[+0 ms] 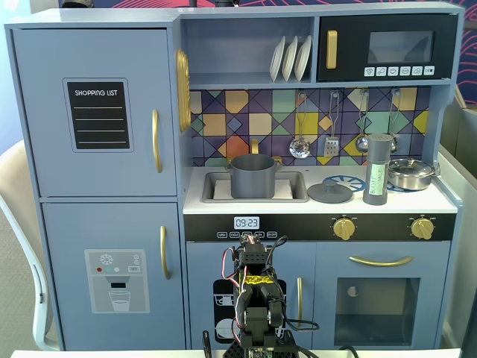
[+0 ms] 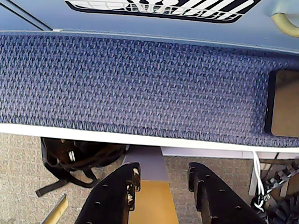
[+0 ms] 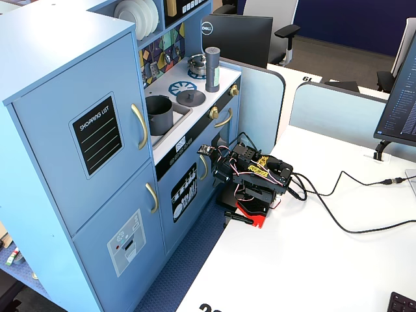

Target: Put salt in the gray recipient

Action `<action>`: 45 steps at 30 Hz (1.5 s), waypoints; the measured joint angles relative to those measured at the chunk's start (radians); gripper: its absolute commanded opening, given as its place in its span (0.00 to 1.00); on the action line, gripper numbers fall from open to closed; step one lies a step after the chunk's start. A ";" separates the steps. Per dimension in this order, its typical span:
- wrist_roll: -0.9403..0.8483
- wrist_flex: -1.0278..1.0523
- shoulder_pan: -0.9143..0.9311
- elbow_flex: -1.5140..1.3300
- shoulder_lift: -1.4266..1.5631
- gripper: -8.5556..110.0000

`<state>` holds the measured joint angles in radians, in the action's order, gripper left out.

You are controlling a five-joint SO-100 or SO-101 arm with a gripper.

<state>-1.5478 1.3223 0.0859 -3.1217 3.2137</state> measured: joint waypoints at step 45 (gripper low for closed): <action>-0.006 -0.509 0.729 0.923 -0.523 0.07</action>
<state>-1.5539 0.8130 0.8145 -2.1982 2.6906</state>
